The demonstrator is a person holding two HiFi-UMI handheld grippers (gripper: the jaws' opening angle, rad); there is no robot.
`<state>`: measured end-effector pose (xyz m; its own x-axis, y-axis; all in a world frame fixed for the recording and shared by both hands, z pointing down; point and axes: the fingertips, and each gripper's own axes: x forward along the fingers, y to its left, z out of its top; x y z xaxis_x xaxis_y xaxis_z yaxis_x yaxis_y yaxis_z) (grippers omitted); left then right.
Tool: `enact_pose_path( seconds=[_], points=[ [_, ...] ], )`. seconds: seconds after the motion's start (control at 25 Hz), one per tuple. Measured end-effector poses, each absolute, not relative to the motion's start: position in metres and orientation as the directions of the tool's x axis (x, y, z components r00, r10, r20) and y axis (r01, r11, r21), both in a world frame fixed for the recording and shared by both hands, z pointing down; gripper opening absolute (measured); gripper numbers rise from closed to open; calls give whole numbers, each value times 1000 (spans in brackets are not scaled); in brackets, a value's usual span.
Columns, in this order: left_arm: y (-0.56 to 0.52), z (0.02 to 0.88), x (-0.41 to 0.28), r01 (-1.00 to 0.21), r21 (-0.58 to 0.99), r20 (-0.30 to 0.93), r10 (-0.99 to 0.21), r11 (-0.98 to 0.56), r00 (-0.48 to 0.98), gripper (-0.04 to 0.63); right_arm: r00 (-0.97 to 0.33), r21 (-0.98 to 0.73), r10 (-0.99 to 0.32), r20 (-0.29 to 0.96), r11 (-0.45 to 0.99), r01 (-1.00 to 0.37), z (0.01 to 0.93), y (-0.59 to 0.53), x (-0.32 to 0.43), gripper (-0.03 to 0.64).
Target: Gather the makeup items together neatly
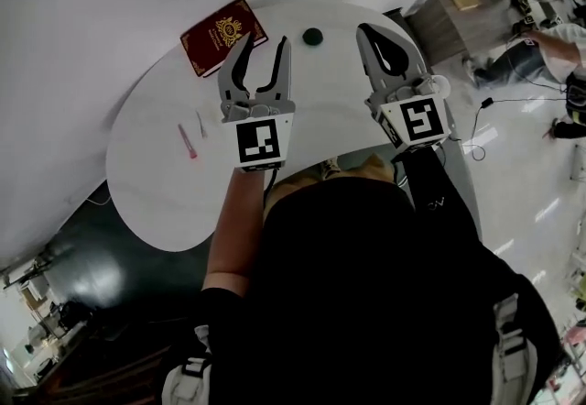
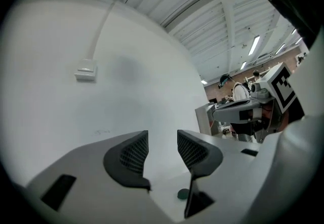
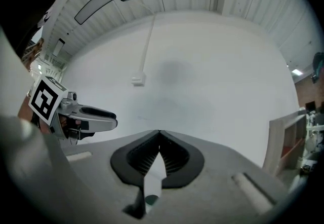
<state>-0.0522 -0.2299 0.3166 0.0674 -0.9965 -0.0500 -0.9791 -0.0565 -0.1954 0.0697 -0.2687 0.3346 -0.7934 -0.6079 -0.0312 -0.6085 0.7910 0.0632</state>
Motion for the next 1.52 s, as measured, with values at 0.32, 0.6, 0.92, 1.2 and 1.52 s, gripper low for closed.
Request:
enact_pose_path(
  seconds=[0.32, 0.6, 0.92, 1.2, 1.52],
  points=[
    [-255, 395, -28, -900, -318, 310, -930, -297, 197, 118, -773, 68, -634, 1, 771, -633, 345, -274, 84, 5],
    [-284, 487, -20, -707, -466, 588, -784, -532, 202, 120, -743, 56, -668, 41, 744, -665, 361, -272, 105, 5],
    [-315, 590, -14, -465, -487, 768, -617, -739, 175, 121, -648, 47, -752, 121, 656, -753, 386, -274, 153, 5],
    [-334, 651, -24, -364, -455, 858, -510, -813, 68, 120, -563, 32, -809, 168, 575, -817, 412, -278, 201, 5],
    [-340, 660, -21, -362, -467, 860, -509, -807, 26, 20, -530, 11, -832, 163, 539, -842, 413, -288, 214, 5]
  ],
)
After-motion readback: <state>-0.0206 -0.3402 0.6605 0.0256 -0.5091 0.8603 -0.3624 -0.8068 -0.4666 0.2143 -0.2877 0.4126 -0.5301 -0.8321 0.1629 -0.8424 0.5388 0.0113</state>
